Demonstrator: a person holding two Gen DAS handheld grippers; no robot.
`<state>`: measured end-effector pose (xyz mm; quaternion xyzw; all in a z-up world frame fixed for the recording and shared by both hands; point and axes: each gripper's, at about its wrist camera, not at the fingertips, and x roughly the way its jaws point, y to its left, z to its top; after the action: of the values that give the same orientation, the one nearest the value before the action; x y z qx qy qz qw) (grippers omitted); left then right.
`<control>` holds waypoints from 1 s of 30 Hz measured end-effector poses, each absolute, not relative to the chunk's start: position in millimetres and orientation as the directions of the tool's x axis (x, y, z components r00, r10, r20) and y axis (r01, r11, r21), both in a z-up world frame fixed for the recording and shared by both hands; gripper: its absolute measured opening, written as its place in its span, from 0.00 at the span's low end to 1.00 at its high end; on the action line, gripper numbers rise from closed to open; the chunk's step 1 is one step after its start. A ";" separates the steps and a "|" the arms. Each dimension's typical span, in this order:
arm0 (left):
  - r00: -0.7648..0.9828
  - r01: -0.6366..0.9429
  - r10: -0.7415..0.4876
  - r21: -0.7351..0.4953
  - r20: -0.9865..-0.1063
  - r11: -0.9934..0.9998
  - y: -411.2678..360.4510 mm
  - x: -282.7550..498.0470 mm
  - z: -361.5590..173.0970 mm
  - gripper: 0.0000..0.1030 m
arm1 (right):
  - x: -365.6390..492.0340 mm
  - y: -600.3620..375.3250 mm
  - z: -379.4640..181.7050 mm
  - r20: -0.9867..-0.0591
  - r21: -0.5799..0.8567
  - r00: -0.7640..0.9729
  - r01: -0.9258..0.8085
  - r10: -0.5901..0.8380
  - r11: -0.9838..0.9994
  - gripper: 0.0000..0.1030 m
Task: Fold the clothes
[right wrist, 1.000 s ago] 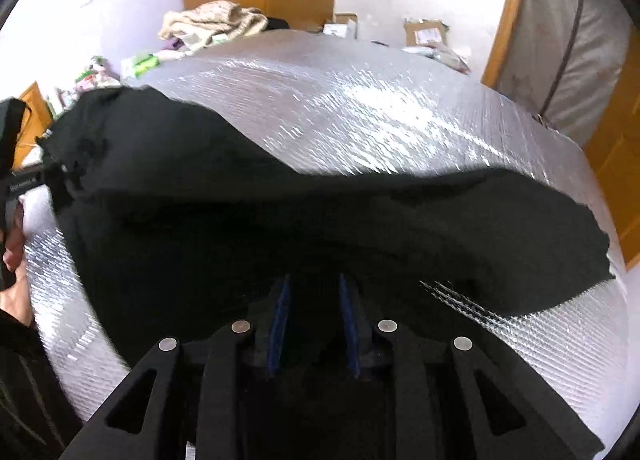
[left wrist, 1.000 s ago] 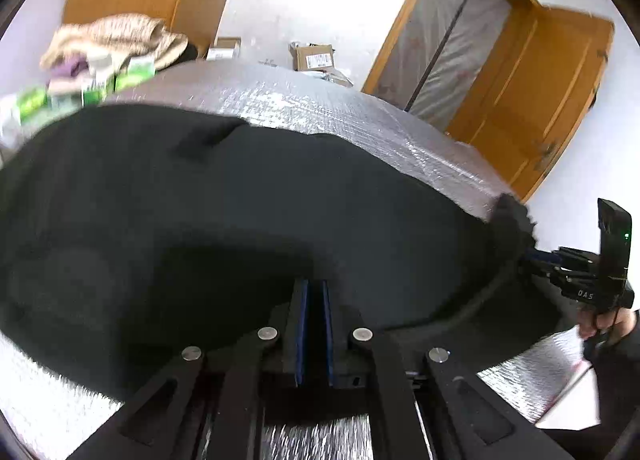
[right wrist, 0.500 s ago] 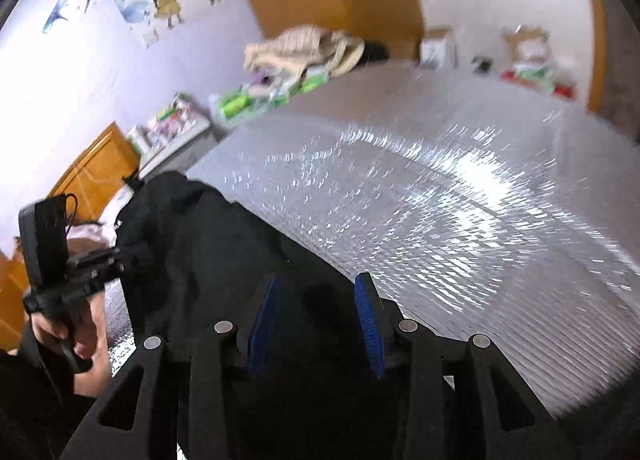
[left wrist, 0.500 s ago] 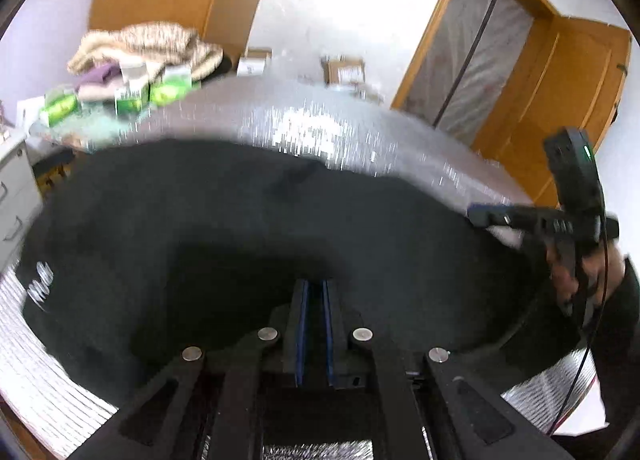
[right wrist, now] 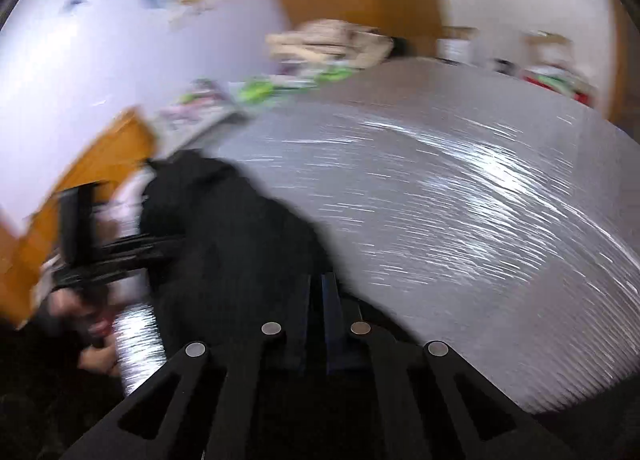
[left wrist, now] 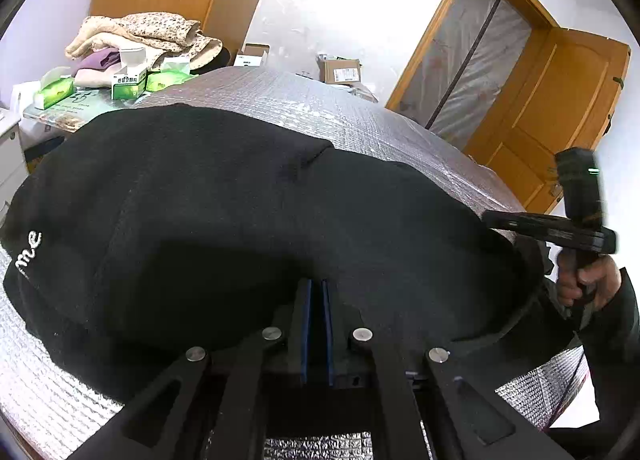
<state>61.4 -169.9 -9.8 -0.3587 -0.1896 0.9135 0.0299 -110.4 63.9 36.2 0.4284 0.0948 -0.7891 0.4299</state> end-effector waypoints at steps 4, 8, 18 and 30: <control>-0.740 0.077 0.190 -0.363 -0.645 -0.929 -166.6 77.7 -3.3 0.06 | -106.5 80.9 43.0 -0.745 0.207 -0.344 0.695 -0.571 -0.689 0.11; -0.741 0.050 0.207 -0.359 -0.639 -0.932 -160.8 88.6 1.2 0.06 | -48.9 69.1 60.7 -0.708 0.153 -0.250 0.859 -0.661 -0.489 0.38; -0.720 -0.059 0.259 -0.315 -0.644 -0.947 -122.7 91.4 5.9 0.15 | 13.8 27.8 20.1 -0.822 -0.026 -0.148 0.974 -0.551 -0.223 0.39; -0.785 0.113 0.124 -0.337 -0.607 -0.935 -168.0 105.0 17.2 0.15 | 51.9 34.2 63.5 -0.742 -0.020 -0.125 0.986 -0.659 -0.165 0.03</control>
<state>105.0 -168.0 17.2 -0.3279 -0.1807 0.9273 0.0028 51.9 34.2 63.5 0.3039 0.2690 -0.7002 0.5874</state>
